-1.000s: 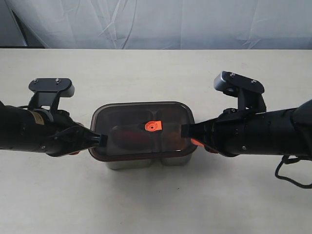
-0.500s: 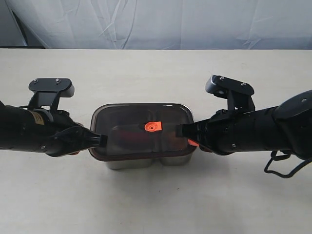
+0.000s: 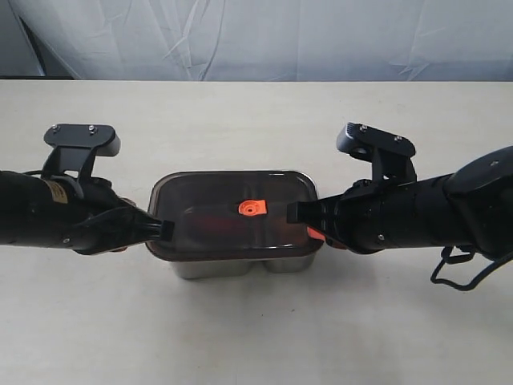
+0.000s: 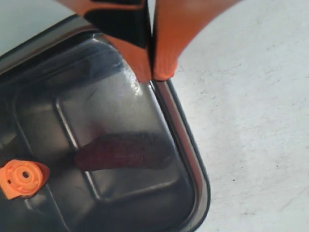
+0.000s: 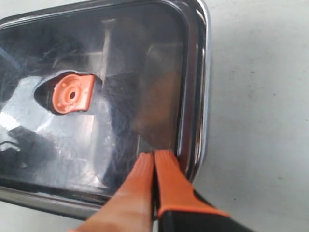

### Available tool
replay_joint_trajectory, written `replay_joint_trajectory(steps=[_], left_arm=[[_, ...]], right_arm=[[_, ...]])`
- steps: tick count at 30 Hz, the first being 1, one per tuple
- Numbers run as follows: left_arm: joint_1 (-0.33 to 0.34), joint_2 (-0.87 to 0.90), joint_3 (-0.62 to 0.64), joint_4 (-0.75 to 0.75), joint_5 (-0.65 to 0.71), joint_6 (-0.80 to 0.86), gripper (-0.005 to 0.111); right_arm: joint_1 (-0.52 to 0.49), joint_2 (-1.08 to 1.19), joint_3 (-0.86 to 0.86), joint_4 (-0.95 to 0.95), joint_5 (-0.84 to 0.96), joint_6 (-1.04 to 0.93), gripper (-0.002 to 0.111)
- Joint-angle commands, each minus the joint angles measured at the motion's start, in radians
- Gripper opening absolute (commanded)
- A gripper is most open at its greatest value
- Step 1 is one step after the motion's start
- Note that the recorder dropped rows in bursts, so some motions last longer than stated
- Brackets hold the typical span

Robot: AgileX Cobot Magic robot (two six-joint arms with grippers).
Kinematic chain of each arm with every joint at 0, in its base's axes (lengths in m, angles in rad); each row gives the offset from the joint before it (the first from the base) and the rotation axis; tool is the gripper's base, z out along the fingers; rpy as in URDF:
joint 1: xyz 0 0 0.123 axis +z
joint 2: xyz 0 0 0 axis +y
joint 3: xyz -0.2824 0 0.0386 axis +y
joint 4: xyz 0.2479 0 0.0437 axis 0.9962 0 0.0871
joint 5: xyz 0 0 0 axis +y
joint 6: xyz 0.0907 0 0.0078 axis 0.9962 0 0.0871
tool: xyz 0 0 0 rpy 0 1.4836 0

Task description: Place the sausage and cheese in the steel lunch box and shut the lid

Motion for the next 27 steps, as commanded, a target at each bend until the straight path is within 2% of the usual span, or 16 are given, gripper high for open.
replay_joint_trajectory(steps=[1, 8, 11, 15, 21, 27], left_arm=[[0.001, -0.079, -0.005, 0.034, 0.002, 0.001, 0.000], [0.001, -0.125, -0.005, 0.108, 0.144, -0.006, 0.000], [0.001, -0.125, -0.003, 0.115, 0.163, -0.006, 0.000], [0.001, -0.125, -0.003, 0.112, 0.128, -0.004, 0.000], [0.001, -0.125, -0.003, 0.063, -0.038, -0.004, 0.000], [0.001, -0.084, -0.003, 0.077, -0.002, 0.000, 0.000]], right_arm=[[0.003, 0.014, 0.008, -0.018, 0.013, -0.008, 0.000], [0.003, 0.014, 0.008, -0.022, 0.012, -0.008, 0.000], [0.003, 0.014, 0.008, -0.022, 0.012, -0.008, 0.000], [0.003, 0.014, 0.008, -0.022, 0.017, -0.008, 0.000], [0.003, 0.014, 0.008, -0.024, 0.025, -0.010, 0.000], [0.003, 0.014, 0.008, -0.027, 0.025, -0.010, 0.000]])
